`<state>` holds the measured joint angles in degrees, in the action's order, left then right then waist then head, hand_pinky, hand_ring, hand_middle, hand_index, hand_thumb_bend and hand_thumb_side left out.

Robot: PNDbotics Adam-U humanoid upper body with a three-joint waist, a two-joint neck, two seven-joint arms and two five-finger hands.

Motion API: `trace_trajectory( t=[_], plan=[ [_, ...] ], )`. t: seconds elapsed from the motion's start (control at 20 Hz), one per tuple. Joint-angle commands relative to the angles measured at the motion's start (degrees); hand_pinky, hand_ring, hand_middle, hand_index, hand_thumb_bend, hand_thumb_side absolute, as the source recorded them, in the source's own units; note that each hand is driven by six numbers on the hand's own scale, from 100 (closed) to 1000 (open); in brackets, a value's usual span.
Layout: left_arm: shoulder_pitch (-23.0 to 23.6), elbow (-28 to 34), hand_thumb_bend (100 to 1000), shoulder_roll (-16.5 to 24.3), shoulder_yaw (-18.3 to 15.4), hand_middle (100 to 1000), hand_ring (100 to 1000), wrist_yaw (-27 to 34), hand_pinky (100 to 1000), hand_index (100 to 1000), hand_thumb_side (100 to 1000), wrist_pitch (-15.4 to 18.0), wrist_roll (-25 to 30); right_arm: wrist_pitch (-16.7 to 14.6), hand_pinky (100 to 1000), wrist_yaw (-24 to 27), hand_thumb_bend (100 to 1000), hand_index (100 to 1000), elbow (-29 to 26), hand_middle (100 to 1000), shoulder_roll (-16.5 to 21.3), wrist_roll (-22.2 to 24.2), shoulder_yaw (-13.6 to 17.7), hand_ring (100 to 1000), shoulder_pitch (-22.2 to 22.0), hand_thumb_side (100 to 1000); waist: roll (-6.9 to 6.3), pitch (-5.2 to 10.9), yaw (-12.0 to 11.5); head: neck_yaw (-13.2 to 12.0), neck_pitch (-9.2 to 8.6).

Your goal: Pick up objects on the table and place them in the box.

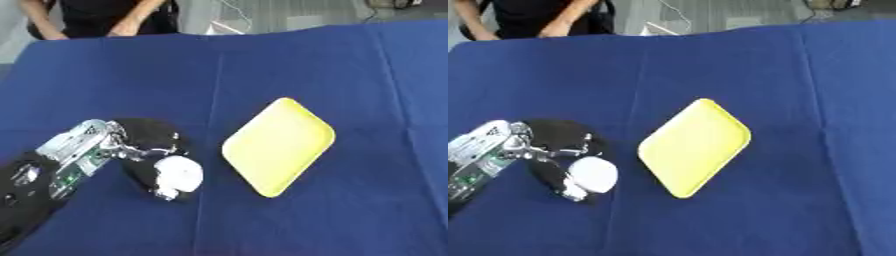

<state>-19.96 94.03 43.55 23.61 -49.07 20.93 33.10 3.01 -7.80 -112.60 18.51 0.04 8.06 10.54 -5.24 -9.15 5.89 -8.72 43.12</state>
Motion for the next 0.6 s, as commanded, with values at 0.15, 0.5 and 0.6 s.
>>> trace_trajectory(
  t=[0.15, 0.5, 0.6],
  plan=[
    [-0.60, -0.78, 635, 0.24, 0.12, 815, 873, -1.78, 896, 911, 1000, 0.33, -1.19, -0.15, 778, -0.01, 100, 951, -1.08, 833, 0.97, 0.14, 0.01, 790, 0.80, 919, 0.31, 0.60, 0.13, -0.54, -0.69],
    [-0.85, -1.23, 636, 0.21, 0.39, 811, 868, -2.31, 896, 910, 1000, 0.75, -1.41, -0.14, 778, 0.01, 100, 951, -1.10, 833, 0.98, 0.13, 0.02, 790, 0.80, 920, 0.32, 0.60, 0.17, -0.57, -0.69],
    [-0.90, -1.27, 636, 0.26, 0.40, 811, 868, -2.36, 896, 909, 1000, 0.79, -1.34, -0.14, 778, 0.01, 100, 951, -1.10, 833, 0.98, 0.14, 0.01, 790, 0.79, 920, 0.32, 0.61, 0.18, -0.57, -0.69]
  ],
)
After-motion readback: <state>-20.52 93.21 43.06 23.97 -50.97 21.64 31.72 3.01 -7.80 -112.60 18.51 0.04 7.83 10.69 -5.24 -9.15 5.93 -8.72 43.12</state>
